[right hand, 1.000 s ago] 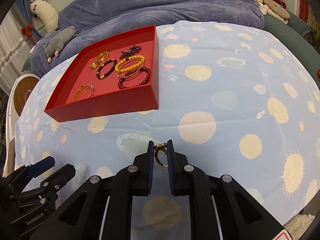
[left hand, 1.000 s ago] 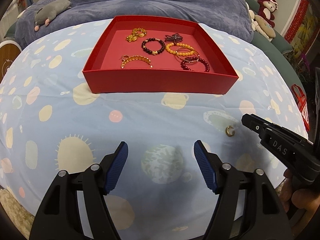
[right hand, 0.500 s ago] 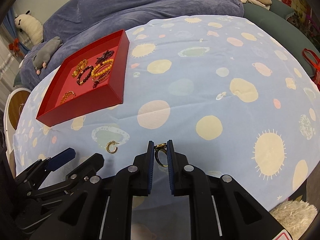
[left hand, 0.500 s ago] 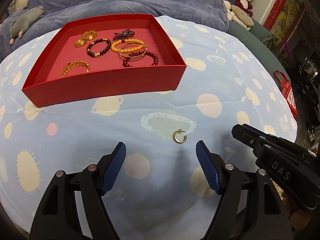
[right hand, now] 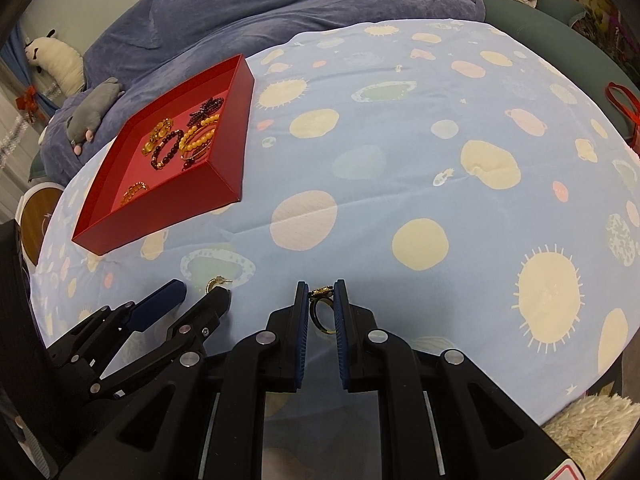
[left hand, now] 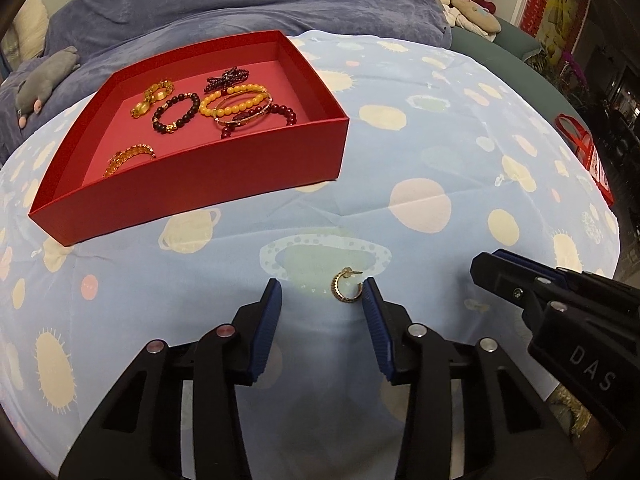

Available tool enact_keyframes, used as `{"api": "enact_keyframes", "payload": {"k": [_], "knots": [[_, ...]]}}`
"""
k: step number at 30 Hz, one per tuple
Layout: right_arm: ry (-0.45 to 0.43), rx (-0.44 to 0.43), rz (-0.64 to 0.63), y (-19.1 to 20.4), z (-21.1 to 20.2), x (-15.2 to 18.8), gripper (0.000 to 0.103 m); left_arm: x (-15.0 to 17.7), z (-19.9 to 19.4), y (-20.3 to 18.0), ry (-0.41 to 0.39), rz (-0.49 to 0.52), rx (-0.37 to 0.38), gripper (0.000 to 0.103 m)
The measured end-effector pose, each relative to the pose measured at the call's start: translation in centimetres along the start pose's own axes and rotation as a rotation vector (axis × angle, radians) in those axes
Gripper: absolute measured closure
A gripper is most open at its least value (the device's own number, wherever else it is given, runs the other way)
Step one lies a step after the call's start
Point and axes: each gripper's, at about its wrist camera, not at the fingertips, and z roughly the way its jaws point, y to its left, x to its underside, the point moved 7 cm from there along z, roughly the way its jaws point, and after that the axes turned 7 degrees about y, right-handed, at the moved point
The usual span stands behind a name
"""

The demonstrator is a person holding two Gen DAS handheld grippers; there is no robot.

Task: Organize jewelry
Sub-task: 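Grasp the second gold hoop earring with the left tool while the right tool holds the ring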

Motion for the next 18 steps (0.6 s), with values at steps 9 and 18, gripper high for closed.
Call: {"api": "enact_keyframes", "payload": {"k": [9,18], "knots": [[0.007,-0.009,-0.019,0.7,0.2,0.3,0.091,0.7,-0.6,1.8,-0.012,-0.007,-0.004,0.095],[0.014,-0.015,-0.029,1.1,0.5,0.4,0.091,1.7,-1.6,5.1,-0.019,-0.075,0.008,0.095]]}}
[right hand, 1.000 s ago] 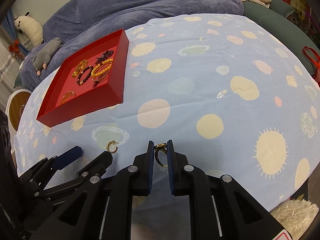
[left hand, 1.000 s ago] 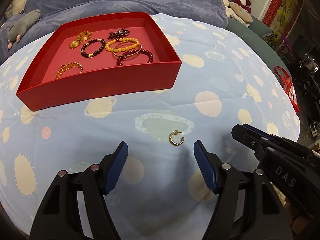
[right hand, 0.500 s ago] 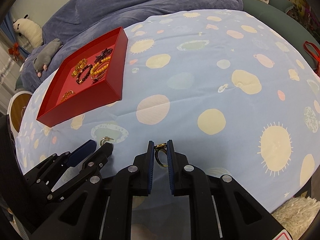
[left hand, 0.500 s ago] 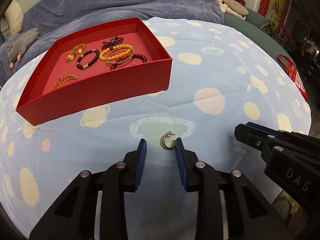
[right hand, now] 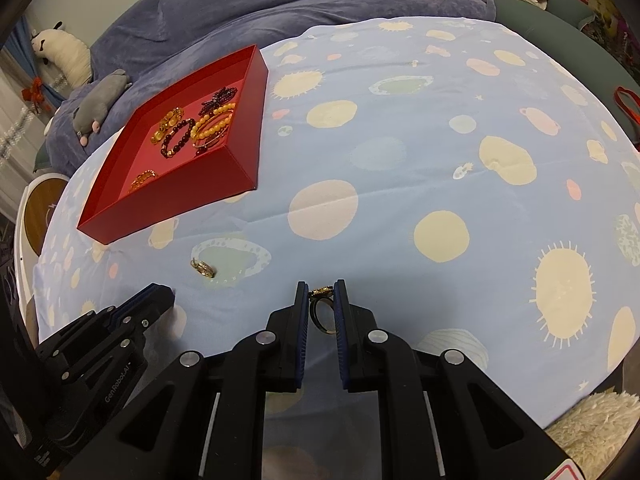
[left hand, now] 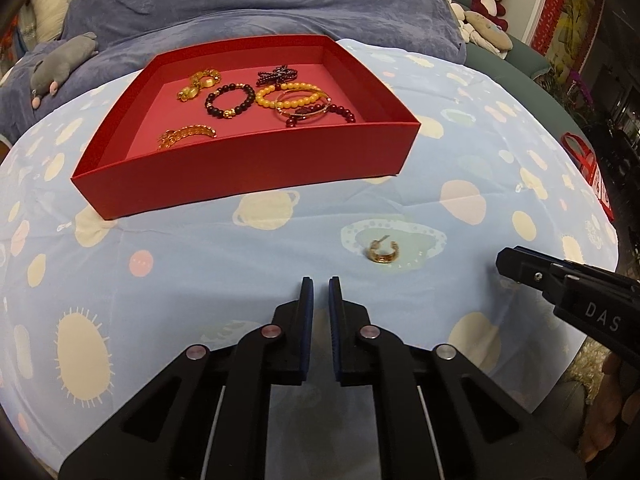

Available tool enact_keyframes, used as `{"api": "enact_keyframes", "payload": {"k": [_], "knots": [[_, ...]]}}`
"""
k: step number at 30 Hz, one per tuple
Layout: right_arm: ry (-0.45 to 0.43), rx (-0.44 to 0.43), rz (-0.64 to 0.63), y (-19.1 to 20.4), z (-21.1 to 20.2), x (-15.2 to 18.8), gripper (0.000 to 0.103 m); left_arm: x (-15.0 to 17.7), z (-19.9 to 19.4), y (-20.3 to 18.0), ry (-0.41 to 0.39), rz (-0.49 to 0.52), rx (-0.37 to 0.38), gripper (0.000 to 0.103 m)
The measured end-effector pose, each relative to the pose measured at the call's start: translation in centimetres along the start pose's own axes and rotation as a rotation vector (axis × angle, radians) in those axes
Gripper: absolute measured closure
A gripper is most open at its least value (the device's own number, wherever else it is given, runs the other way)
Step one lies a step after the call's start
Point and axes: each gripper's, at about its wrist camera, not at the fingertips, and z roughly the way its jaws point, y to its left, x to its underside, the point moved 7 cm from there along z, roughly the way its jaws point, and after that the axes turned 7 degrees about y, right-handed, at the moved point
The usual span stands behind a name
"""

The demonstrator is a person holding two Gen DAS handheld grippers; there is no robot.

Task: Organize jewelry
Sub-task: 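Grasp the second gold hoop earring with the left tool while the right tool holds the ring, then carry the earring and ring over the red box with both tools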

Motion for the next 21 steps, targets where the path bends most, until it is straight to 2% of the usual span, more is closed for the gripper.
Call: {"api": "enact_keyframes", "payload": {"k": [2,4,6,7,10,14,17,19,21], "knots": [[0.001,0.001,0.0,0.0,0.0,0.0,0.091,-0.2,-0.3,0.2,-0.008,-0.026,0.031,0.092],[0.003,0.0,0.002,0.0,0.1,0.1,0.091,-0.7,-0.7,-0.2,-0.024,-0.022,0.037,0.073],[0.001,-0.001,0.004,-0.1,0.0,0.0,0.091,-1.3,-1.1,-1.0,-0.048,-0.014,0.043,0.059],[0.0,0.0,0.004,-0.1,0.0,0.0,0.091,-1.6,-1.1,-1.4,-0.052,-0.01,0.047,0.057],[0.001,-0.002,0.011,-0.2,0.0,0.0,0.091,-2.1,-0.5,-2.6,-0.04,0.003,0.071,0.057],[-0.002,-0.005,0.016,-0.4,0.0,0.0,0.091,-2.2,0.7,-3.7,-0.021,0.026,0.066,0.058],[0.001,-0.007,0.02,-0.4,0.1,0.0,0.091,-2.1,1.2,-3.8,-0.014,0.028,0.061,0.066],[0.004,-0.01,0.021,-0.5,0.2,0.0,0.091,-2.0,1.5,-3.7,-0.006,0.023,0.062,0.076],[0.005,-0.011,0.021,-0.4,0.2,0.0,0.091,-2.0,1.6,-3.5,-0.007,0.016,0.062,0.079]]}}
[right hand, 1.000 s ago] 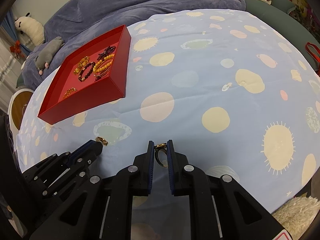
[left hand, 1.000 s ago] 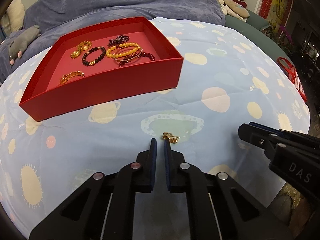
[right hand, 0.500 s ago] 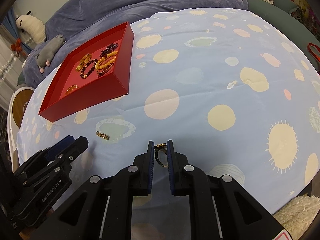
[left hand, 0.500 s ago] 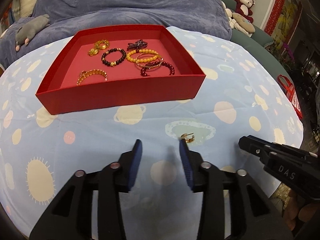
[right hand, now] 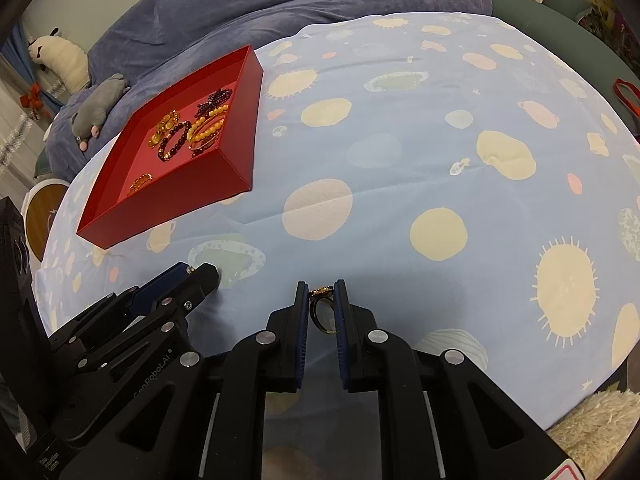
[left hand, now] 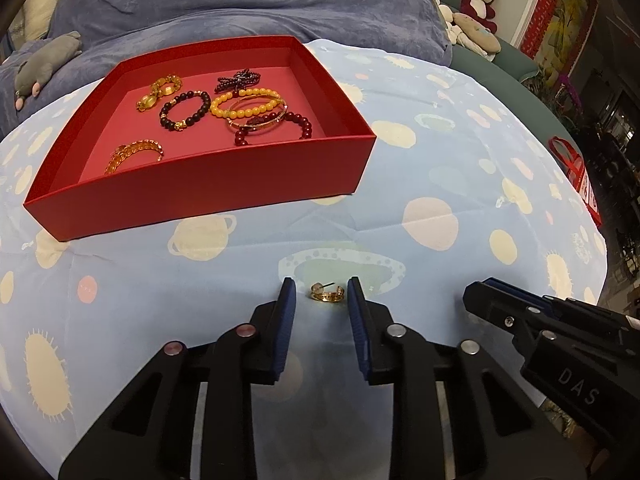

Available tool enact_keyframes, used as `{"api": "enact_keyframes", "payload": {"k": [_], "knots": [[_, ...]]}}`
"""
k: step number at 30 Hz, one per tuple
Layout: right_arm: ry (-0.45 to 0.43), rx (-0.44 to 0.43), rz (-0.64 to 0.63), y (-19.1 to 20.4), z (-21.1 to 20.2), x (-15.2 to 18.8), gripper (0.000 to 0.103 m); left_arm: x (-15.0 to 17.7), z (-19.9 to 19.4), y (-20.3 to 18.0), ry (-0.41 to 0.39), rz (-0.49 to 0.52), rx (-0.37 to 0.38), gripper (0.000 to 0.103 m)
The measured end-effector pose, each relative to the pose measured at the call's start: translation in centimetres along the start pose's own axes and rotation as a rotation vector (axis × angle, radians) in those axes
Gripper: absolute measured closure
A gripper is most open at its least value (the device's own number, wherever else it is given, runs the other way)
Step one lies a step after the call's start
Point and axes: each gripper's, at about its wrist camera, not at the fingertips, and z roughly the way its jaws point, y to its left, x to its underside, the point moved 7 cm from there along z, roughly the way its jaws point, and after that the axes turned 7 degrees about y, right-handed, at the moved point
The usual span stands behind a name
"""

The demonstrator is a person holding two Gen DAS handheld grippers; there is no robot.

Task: Organize jewelry
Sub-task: 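Carry the earring and ring over the red box with both tools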

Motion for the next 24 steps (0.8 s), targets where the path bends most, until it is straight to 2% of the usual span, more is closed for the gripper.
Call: {"api": "enact_keyframes", "payload": {"k": [4,18,24], "knots": [[0.002,-0.001,-0.005,0.1,0.1,0.0,0.091,0.1,-0.1,0.4,-0.001,-0.009,-0.001,0.085],[-0.002,-0.011,-0.032,1.2,-0.2,0.2,0.091,0.0,-3.1,2.8,-0.036,-0.053,0.011,0.085],[-0.005,-0.027,-0.07,2.9,-0.7,0.5,0.091,0.4,-5.0,4.6,-0.033,-0.086,-0.013,0.085]]}}
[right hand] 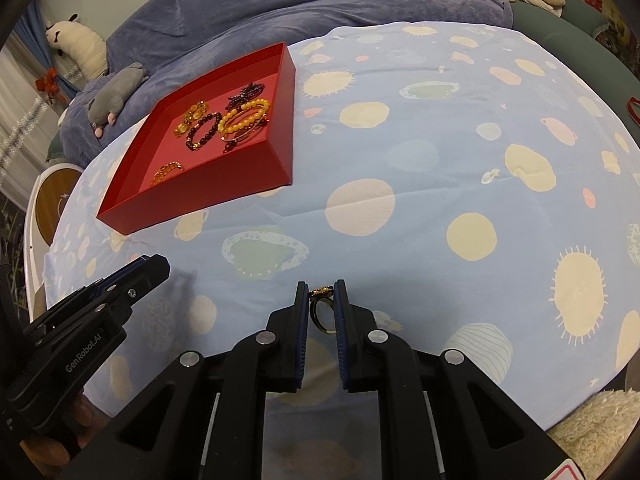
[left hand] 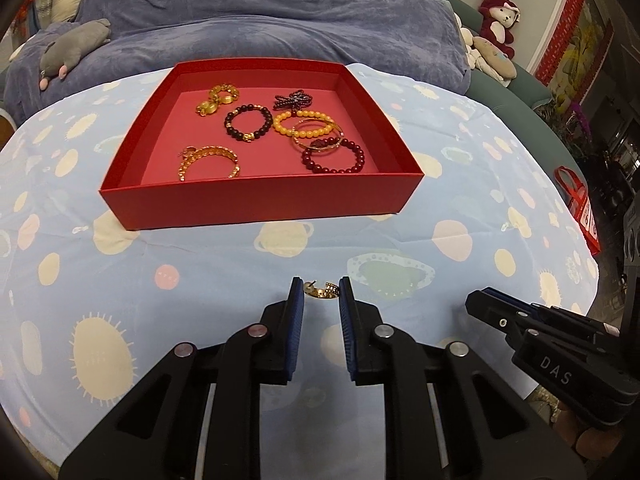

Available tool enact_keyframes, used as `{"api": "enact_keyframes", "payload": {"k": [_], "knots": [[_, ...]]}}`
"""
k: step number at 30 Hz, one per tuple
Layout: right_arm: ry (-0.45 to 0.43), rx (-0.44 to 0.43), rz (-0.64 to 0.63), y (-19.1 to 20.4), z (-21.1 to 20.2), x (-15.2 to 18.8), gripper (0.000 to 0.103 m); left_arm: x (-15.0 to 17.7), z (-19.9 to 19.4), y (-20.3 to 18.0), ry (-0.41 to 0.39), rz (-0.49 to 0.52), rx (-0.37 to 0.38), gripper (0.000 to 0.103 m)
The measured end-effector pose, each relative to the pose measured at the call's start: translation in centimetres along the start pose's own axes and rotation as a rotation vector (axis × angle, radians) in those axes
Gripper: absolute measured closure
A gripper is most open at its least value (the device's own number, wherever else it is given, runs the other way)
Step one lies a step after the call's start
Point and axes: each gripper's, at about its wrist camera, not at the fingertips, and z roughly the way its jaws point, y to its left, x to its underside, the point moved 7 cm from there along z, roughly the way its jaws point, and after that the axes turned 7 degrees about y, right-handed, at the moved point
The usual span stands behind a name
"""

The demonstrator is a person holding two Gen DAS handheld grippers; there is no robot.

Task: Organize jewelry
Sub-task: 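Carry the earring and ring over the red box with both tools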

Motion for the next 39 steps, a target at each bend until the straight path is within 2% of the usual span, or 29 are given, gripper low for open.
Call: {"api": "enact_keyframes", "payload": {"k": [8,18,22,27,32,39], "knots": [[-0.023,-0.055,-0.086,4.6,-1.3,-1.2,0.091,-1.8,-2.9,2.4,-0.025,-0.013,-0.037,0.085],[-0.1,-0.119,-0.211,11.7,-2.5,-7.7,0.091,-9.0,-5.0,4.4,-0.111,0.016,-0.062,0.085],[-0.117,-0.11,-0.23,13.1,-1.6,-10.4,0.091,-12.1,-4.0,5.6,-0.127,0.022,-0.082,0.085],[-0.103,-0.086,-0.241,13.8,0.8,-12.5,0.091,-14.3,-1.3,7.2,-0.097,0.011,-0.106,0.085],[-0.075,-0.067,-0.243,14.0,3.1,-13.4,0.09,-15.1,1.7,8.7,-0.051,-0.017,-0.135,0.085],[-0.043,-0.052,-0.244,13.8,5.5,-13.8,0.09,-15.3,4.2,9.7,-0.012,-0.028,-0.138,0.085]]}}
